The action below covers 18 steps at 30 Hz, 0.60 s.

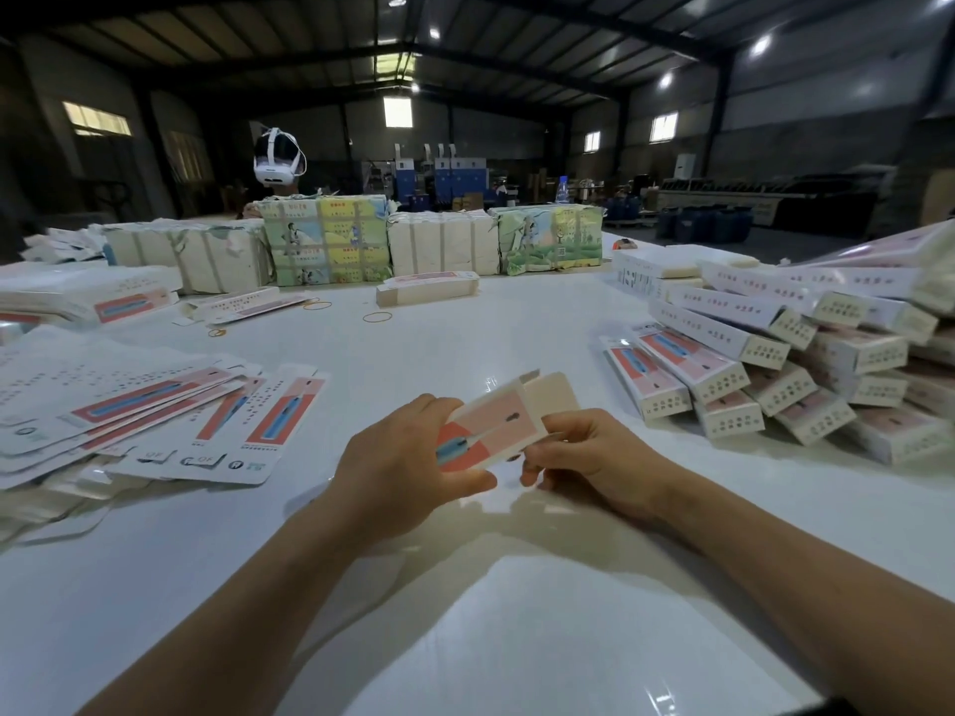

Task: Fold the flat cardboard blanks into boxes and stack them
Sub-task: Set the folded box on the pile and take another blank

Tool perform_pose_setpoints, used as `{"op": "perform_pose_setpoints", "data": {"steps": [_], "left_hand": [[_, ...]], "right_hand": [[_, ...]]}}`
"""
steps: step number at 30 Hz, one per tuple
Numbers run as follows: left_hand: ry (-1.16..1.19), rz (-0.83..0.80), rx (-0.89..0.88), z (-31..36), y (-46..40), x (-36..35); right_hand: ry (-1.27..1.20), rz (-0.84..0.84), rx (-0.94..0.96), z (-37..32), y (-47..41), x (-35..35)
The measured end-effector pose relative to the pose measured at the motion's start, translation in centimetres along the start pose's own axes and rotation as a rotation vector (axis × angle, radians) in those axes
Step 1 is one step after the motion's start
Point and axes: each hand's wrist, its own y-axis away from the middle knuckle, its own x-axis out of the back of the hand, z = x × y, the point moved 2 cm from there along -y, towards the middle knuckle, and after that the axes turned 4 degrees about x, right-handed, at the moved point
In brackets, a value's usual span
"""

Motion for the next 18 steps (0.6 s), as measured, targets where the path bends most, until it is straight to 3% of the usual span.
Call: {"op": "perform_pose_setpoints", "data": {"steps": [4, 9, 18], "left_hand": [[0.094, -0.032, 0.068, 0.0, -0.1, 0.1], [0.084, 0.036, 0.113, -0.6, 0.1, 0.3], [0.05, 0.055, 0.113, -0.4, 0.0, -0.1]], "right_hand": [[-0.018, 0.149, 0.065, 0.2, -0.4, -0.2], [0.166, 0.589, 0.187, -0.3, -0.1, 0.7], [0.112, 0.462, 0.204, -0.8, 0.2, -1.3]]}}
